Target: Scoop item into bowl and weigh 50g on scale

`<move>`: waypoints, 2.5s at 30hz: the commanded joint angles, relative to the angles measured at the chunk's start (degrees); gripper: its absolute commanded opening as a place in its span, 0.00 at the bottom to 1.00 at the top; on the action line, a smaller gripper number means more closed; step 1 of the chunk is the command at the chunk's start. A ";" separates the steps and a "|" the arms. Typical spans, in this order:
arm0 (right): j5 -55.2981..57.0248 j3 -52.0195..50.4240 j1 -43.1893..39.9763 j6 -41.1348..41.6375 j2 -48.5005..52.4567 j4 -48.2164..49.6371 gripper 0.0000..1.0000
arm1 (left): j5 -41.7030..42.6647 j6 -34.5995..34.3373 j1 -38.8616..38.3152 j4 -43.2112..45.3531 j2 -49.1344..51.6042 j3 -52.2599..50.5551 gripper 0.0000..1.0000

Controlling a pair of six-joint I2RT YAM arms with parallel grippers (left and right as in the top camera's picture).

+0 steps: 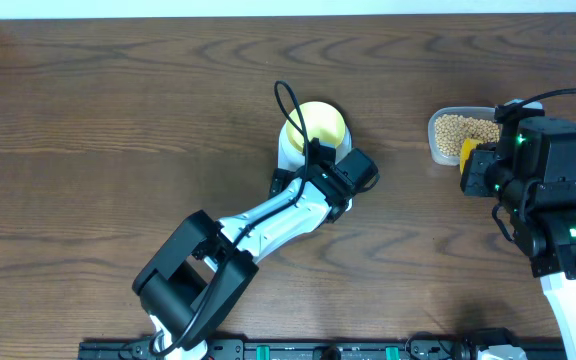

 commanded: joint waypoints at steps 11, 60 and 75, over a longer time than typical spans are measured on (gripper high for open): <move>0.48 0.90 -0.44 -0.79 0.04 -0.07 0.01 | 0.22 0.20 0.07 0.74 1.11 -0.02 0.98; 0.48 0.90 -0.44 -0.94 0.04 -0.02 0.01 | -2.27 1.66 0.09 2.36 1.11 -0.02 0.98; 0.48 0.90 -0.44 -0.94 0.04 -0.04 0.01 | -2.36 1.64 0.09 1.90 1.11 -0.02 0.98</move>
